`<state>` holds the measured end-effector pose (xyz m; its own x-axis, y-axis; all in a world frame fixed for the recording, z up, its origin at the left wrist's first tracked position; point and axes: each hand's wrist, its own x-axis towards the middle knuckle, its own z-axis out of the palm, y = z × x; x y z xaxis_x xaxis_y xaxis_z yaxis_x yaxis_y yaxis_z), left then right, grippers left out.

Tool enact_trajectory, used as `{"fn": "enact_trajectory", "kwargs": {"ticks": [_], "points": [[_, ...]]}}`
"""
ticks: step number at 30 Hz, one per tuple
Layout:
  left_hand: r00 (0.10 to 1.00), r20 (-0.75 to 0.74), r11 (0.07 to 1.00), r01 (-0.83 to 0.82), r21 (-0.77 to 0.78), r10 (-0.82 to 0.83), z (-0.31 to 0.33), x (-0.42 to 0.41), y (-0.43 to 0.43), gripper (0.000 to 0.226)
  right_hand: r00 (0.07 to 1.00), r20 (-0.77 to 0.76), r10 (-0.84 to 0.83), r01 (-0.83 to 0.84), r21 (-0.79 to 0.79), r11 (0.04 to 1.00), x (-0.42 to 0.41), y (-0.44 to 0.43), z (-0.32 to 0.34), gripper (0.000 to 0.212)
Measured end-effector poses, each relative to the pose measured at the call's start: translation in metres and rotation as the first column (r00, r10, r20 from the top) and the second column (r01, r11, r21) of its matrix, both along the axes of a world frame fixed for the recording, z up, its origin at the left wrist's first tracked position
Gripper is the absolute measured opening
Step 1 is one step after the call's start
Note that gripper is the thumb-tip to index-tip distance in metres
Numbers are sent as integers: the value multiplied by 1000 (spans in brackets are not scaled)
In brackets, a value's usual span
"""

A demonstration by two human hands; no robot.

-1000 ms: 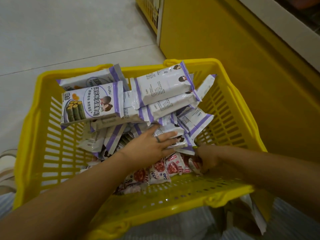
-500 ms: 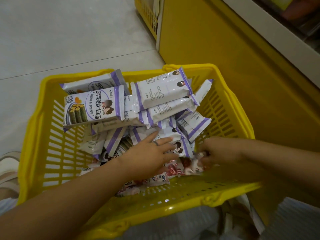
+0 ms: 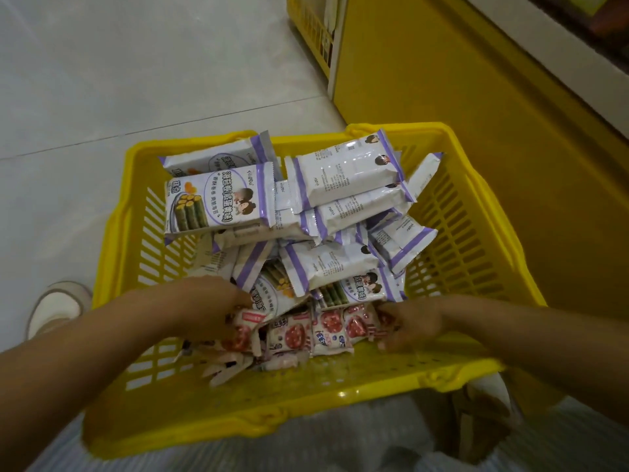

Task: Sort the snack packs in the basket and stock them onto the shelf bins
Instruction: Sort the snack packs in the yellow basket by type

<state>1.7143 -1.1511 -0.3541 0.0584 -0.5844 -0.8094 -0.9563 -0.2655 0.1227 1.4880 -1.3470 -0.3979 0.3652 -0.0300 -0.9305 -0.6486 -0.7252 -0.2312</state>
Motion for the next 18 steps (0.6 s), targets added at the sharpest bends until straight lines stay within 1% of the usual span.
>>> {"fn": "enact_trajectory", "kwargs": {"ticks": [1,2,4,5,6,8,10,11,13,15,18], "points": [[998,56,1000,9,21,-10,-1,2,2,46,999,-9,-41,41,22,999,3,-1,-4,74],[992,122,999,34,-2,-34,-3,1,2,44,997,-15,-70,71,38,997,6,-2,-8,75],[960,264,984,130,-121,-94,-6,-5,-1,39,997,-23,-79,80,37,996,11,-2,-17,75],[950,293,962,171,-214,-104,-9,-9,-3,36,997,-19,-78,79,35,996,13,-1,-21,76],[956,275,928,192,-320,-103,-11,-15,-6,35,997,-12,-80,80,34,996,13,-1,-24,76],[979,159,831,196,-520,-132,-17,-27,-9,40,996,-2,-89,89,27,996,14,-1,-29,72],[974,88,757,218,-616,-209,-28,-35,-10,51,994,57,-89,91,-37,995,11,-2,-34,59],[969,81,754,231,-615,-232,-35,-37,-9,57,993,89,-76,84,-81,993,10,-2,-35,53],[964,80,785,252,-566,-252,-44,-37,-9,67,993,111,-42,56,-131,990,8,-1,-39,46],[953,102,787,294,-543,-285,-50,-37,-8,71,993,112,-32,47,-135,990,8,0,-43,46],[949,123,797,312,-517,-291,-53,-35,-9,72,990,105,-90,101,-103,990,10,1,-47,48]]}}
